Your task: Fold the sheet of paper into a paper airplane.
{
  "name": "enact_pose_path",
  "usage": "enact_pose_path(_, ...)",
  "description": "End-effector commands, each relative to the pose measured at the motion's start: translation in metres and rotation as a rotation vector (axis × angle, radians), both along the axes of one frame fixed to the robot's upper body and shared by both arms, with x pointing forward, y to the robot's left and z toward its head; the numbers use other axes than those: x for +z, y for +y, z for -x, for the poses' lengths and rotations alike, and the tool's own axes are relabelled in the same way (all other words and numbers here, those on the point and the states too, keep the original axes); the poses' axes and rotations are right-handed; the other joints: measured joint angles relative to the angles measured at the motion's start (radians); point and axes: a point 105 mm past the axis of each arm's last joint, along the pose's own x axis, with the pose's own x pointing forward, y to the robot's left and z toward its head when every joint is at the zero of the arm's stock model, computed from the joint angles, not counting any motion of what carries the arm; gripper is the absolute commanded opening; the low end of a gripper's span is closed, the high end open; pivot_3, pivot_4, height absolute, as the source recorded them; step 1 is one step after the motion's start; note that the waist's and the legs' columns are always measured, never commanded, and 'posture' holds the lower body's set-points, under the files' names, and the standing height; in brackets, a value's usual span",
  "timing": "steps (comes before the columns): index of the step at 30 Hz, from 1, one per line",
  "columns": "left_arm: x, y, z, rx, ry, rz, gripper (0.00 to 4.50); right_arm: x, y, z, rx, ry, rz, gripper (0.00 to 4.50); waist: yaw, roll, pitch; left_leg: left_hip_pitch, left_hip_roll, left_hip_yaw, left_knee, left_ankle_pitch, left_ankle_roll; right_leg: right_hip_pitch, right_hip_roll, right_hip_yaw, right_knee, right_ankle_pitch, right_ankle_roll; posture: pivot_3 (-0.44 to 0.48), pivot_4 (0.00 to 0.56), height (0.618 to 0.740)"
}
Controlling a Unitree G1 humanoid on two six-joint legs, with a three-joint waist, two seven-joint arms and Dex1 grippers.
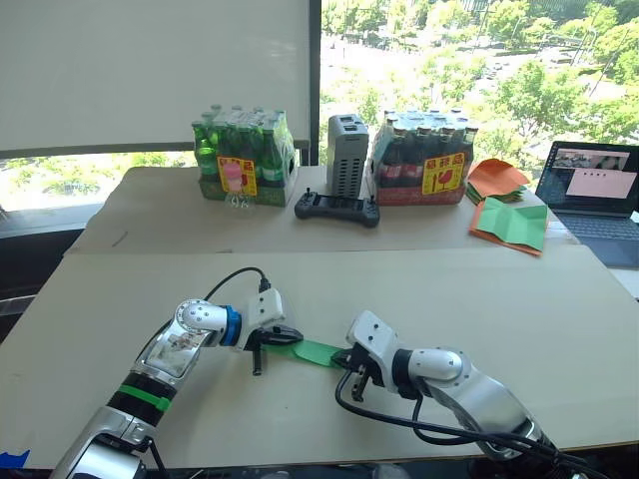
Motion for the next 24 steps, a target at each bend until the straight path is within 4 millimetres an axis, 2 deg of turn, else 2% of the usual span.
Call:
enact_pose_path(1, -0.040, 0.044, 0.010, 0.125, 0.131, -0.144, 0.00, -0.018, -0.007, 0.003, -0.024, 0.074, 0.049, 0.04, -0.002, 0.000, 0.000, 0.000, 0.000, 0.000, 0.000, 0.000, 0.000, 0.000, 0.000, 0.000, 0.000, 0.000, 0.000, 0.000, 0.150, 0.678)
enact_pose_path(8, -0.039, 0.056, 0.012, 0.166, 0.117, -0.145, 0.00, -0.017, -0.006, 0.003, -0.015, 0.069, 0.048, 0.04, -0.002, 0.001, 0.000, 0.001, 0.000, 0.000, -0.001, 0.000, 0.000, -0.001, 0.000, 0.000, -0.001, 0.000, 0.000, 0.000, 0.150, 0.678)
enact_pose_path(11, -0.026, 0.052, 0.005, 0.195, 0.082, -0.087, 0.00, -0.010, -0.001, 0.002, 0.005, 0.038, 0.017, 0.04, -0.002, 0.001, 0.000, 0.001, 0.000, 0.000, -0.001, 0.000, 0.000, -0.001, 0.000, 0.000, -0.001, 0.000, 0.000, 0.000, 0.150, 0.678)
enact_pose_path(16, 0.011, 0.044, -0.002, 0.256, 0.006, 0.086, 0.00, 0.032, 0.015, -0.002, 0.074, -0.124, -0.138, 0.04, -0.002, 0.001, 0.003, -0.003, 0.000, 0.000, -0.002, 0.001, -0.001, -0.001, 0.000, 0.000, 0.000, 0.000, -0.001, 0.000, 0.150, 0.678)
enact_pose_path(18, 0.025, 0.047, -0.003, 0.300, -0.019, 0.151, 0.00, 0.045, 0.015, -0.005, 0.074, -0.168, -0.186, 0.04, -0.001, 0.001, 0.004, -0.006, 0.000, 0.000, -0.002, 0.005, -0.009, -0.004, 0.000, 0.000, 0.000, 0.001, -0.001, 0.000, 0.150, 0.678)
enact_pose_path(24, 0.058, 0.061, 0.001, 0.429, -0.080, 0.298, 0.00, 0.073, 0.008, -0.011, 0.071, -0.244, -0.267, 0.04, 0.004, 0.000, 0.005, -0.023, -0.002, -0.001, 0.001, 0.006, -0.010, -0.021, -0.001, 0.000, 0.001, 0.002, -0.001, 0.000, 0.150, 0.678)
